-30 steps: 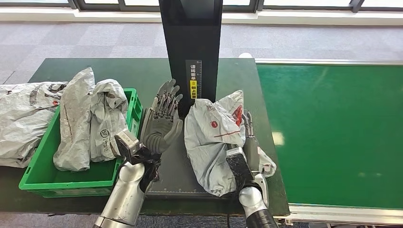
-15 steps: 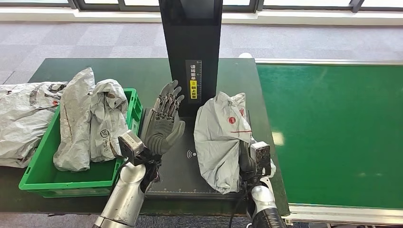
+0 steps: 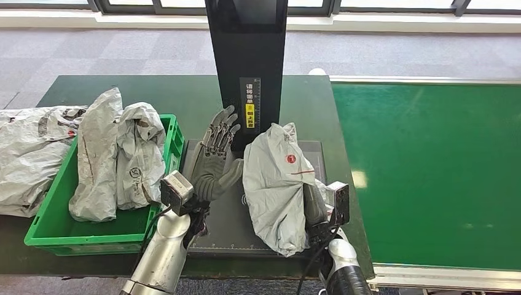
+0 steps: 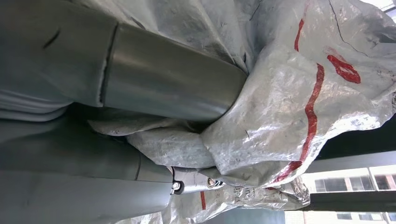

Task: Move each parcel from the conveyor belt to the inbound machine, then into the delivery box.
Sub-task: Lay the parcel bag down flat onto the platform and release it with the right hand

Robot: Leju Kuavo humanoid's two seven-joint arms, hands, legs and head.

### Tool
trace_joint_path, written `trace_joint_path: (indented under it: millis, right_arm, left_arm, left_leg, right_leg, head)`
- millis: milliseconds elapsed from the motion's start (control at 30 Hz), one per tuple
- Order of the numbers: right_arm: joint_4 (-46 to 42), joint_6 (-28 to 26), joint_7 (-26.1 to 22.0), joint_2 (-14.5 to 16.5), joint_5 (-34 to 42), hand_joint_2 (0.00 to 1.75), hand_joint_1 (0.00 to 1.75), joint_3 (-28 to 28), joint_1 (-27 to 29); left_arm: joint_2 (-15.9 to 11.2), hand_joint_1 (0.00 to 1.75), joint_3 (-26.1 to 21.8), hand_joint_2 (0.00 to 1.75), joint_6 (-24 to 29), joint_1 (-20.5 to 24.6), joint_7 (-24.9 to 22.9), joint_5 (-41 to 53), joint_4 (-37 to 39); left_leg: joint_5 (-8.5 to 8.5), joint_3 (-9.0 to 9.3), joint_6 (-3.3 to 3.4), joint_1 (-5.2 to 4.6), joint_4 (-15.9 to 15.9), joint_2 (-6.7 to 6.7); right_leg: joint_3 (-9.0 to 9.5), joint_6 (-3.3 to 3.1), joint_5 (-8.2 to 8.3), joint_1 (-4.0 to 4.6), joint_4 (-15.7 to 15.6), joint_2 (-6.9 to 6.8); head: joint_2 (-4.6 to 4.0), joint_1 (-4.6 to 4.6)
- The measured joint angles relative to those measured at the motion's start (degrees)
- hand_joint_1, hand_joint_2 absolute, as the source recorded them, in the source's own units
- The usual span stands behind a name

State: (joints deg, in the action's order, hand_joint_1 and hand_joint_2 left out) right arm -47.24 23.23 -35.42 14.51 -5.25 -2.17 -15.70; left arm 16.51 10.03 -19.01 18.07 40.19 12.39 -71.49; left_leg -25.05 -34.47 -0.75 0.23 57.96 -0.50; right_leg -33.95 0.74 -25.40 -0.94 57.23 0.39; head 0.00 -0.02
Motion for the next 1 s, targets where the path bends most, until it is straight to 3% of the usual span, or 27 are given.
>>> trace_joint_path:
  millis: [633,867,933,1000]
  right_arm:
    - [3.2,-1.63,-0.19,0.01,-2.04,0.0,0.0,-0.72,-1.97]
    - [4.0,7.62,0.67,0.05,0.22,0.0,0.0,-0.87,-2.61]
    - [4.15,6.15,0.29,0.1,-0.62,0.0,0.0,-1.13,-2.72]
    - [3.97,1.26,-0.51,0.23,-3.01,0.0,0.0,-1.39,-2.68]
  left_arm:
    - [0.15,0.0,0.0,1.75,0.79,-0.23,0.0,1.14,-0.54]
    - [0.21,0.0,-0.02,1.75,1.35,-0.67,0.0,3.27,-0.71]
    - [0.37,0.0,-0.02,1.75,2.31,-0.77,-0.02,4.33,-0.75]
    - [0.58,0.0,-0.02,1.75,4.51,-1.0,-0.34,6.71,-1.02]
  left_leg:
    - [0.0,0.0,0.0,0.0,0.0,-0.01]
    - [0.0,0.0,0.0,0.0,0.0,-0.02]
    - [0.0,0.0,0.0,0.0,0.0,-0.02]
    - [0.0,0.0,0.0,0.0,0.0,-0.02]
  right_leg:
    - [0.01,0.0,0.0,0.0,0.0,0.0]
    - [0.01,0.0,0.0,0.0,0.0,-0.01]
    - [0.01,0.0,0.0,0.0,0.0,-0.01]
    - [0.01,0.0,0.0,0.0,0.0,-0.01]
  head:
    - [0.0,0.0]
    - [0.0,0.0]
    - [0.0,0.0]
    - [0.0,0.0]
